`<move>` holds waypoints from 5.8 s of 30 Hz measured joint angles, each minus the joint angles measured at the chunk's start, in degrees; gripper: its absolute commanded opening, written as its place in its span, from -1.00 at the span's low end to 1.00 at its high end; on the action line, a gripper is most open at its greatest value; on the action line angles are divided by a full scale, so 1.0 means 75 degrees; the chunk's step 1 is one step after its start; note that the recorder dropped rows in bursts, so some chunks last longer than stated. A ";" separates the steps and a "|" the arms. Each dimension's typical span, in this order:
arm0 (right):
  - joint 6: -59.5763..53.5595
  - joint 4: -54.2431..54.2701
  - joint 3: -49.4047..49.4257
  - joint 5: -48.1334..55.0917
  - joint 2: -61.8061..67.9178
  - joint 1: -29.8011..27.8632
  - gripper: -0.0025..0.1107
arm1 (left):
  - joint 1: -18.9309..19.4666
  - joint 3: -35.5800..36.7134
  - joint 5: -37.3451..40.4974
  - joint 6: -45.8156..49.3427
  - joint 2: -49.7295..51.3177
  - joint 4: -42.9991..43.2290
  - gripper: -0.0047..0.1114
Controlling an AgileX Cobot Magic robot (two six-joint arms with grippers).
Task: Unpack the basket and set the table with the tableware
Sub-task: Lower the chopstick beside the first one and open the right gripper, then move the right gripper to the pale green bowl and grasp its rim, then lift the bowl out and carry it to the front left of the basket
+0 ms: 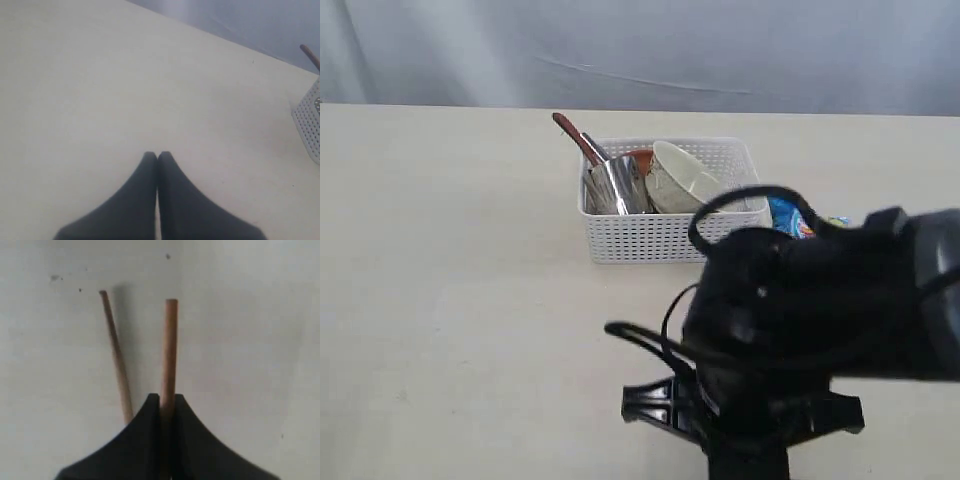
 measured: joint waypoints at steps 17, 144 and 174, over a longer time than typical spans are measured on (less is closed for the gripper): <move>-0.0654 -0.0237 0.1741 -0.2322 -0.0621 0.0278 -0.96 | 0.0000 0.0000 0.0000 0.0000 0.0000 0.0000 -0.92; 0.6046 0.7045 -0.4172 -0.1454 0.2568 -0.5430 0.03 | 0.0000 0.0000 0.0000 0.0000 0.0000 0.0000 -0.92; 0.6046 0.9976 -0.4172 -0.1176 0.2295 -0.5430 -0.96 | 0.0000 0.0000 0.0000 0.0000 0.0000 0.0000 -0.92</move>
